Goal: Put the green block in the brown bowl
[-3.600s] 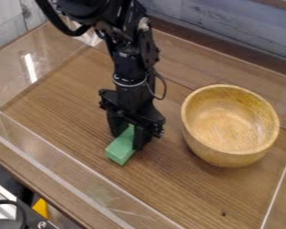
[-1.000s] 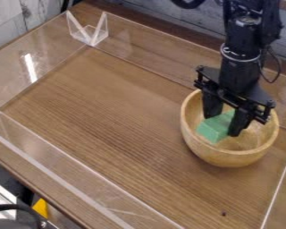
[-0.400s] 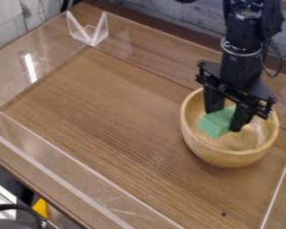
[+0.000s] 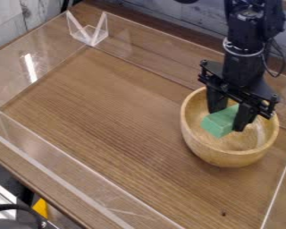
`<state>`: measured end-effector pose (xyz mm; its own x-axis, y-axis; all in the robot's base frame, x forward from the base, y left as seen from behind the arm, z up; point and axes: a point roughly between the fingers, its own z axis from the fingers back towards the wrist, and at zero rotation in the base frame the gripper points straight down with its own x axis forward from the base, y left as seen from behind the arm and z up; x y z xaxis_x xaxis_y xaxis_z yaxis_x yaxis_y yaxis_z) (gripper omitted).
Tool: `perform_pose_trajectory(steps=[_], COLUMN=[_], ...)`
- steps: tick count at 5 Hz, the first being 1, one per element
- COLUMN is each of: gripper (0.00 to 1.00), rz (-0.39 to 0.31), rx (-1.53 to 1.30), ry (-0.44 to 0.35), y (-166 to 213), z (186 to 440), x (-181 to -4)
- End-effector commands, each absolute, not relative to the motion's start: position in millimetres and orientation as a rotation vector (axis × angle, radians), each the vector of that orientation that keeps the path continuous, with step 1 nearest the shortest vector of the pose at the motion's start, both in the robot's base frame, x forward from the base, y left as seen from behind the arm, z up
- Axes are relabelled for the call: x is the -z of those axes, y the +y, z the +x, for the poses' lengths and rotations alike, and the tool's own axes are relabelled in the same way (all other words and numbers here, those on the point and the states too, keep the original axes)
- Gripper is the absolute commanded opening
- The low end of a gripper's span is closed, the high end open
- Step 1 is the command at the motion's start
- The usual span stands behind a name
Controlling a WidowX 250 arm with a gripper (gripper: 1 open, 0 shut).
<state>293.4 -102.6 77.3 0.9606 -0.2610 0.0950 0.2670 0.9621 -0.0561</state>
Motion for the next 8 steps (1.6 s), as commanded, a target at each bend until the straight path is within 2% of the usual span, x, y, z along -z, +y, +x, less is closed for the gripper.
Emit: perform_pose_trajectory(steps=[1,4,5,8], gripper=[0.00,0.00,1.00,1.00], rz=[-0.082,-0.085,-0.089,-0.079], rx=[0.286,0.288,0.270,0.218], ry=[-0.149,-0.136,-0.134,-0.156], y=[-108,-104,-101,-95], z=[296,293,292,290], x=[-93.2,-88.7,-93.0,-104.9])
